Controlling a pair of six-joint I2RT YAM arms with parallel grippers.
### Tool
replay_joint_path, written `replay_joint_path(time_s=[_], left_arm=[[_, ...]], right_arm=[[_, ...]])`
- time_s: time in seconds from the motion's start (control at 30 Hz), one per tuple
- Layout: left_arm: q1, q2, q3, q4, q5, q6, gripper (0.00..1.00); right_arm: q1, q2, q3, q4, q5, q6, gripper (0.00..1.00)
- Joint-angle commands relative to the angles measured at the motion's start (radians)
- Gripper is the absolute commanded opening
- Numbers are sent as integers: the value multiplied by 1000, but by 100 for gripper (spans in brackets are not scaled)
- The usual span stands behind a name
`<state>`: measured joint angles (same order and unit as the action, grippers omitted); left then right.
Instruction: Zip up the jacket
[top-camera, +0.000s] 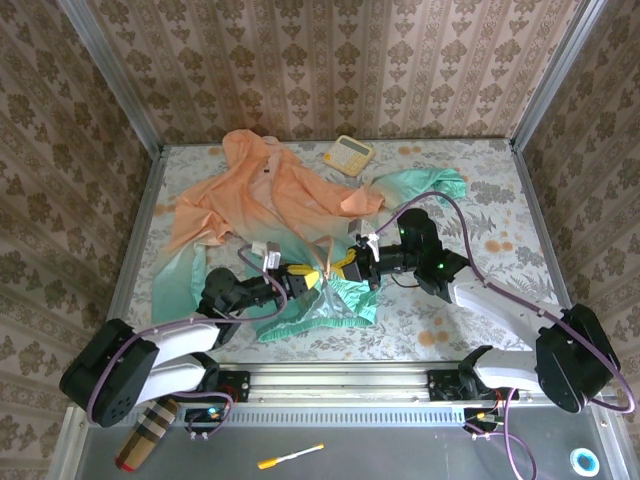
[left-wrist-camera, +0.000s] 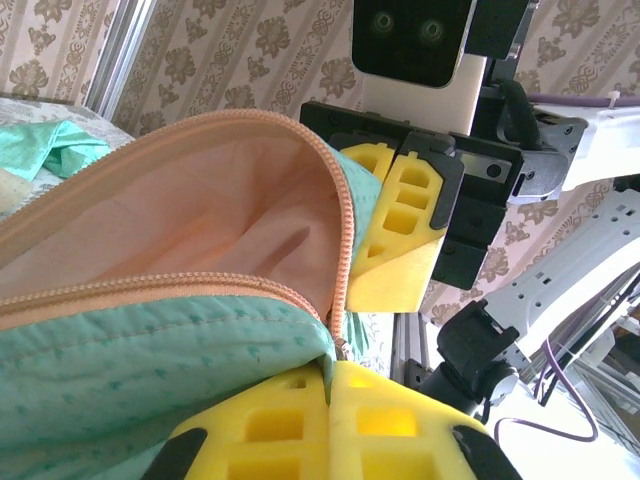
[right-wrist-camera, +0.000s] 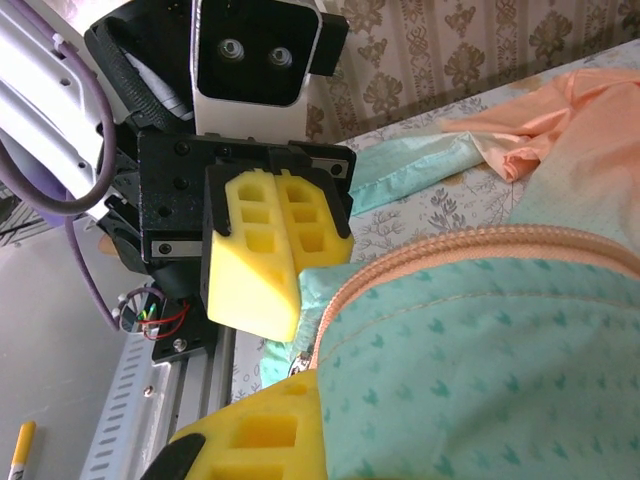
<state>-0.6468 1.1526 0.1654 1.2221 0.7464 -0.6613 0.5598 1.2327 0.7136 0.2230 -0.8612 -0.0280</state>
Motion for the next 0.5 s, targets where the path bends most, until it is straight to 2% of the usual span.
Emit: replay_joint_path(time_s=[0.0, 0.47], left_arm=[[-10, -23, -18, 38, -1, -16, 0], [-34, -34, -18, -3, -25, 1, 0]], right_arm=[[-3, -31, -9, 43, 39, 6, 0], [0, -33, -35, 127, 67, 57, 0]])
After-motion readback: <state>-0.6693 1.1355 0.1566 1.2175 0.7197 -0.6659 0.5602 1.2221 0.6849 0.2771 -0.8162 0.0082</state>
